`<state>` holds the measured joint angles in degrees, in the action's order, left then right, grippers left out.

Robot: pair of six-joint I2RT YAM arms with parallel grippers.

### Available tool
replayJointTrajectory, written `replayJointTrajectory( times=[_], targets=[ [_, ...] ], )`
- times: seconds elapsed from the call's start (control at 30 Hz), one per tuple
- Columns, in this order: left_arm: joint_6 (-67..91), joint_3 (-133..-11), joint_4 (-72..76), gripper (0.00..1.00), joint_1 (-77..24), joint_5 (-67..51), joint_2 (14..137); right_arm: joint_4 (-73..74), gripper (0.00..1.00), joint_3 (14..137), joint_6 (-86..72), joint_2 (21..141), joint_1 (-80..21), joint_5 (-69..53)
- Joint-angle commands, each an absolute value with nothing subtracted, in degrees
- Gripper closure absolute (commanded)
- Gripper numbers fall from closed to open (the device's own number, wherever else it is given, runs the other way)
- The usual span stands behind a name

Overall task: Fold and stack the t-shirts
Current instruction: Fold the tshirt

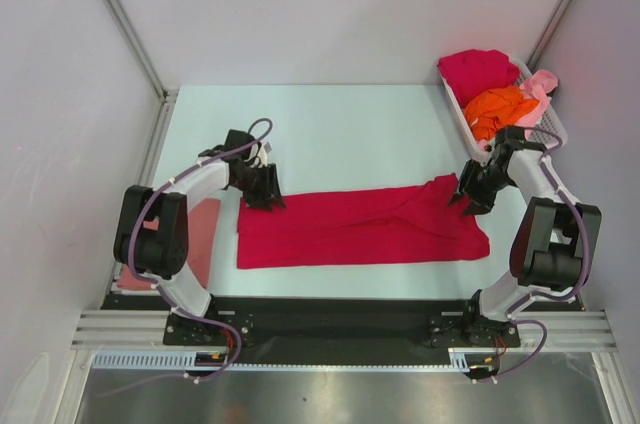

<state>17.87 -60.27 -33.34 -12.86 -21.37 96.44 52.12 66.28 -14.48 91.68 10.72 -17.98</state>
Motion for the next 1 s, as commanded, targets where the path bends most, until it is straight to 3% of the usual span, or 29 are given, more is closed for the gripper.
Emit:
replayJointTrajectory(
  times=[0.0,0.5,0.97],
  targets=[
    [16.1,-63.4,-32.4,0.52,-13.1,-26.2,96.2,55.3,0.48,64.8,-14.4,90.2,10.7,-15.9],
    [16.5,-61.5,-31.4,0.53,-13.5,-27.5,96.5,55.5,0.46,63.2,-11.5,94.1,10.5,-10.5],
    [16.2,-60.5,-31.6,0.53,-13.5,-26.1,95.2,52.1,0.58,61.7,-11.5,96.5,9.2,-12.6]
  ],
)
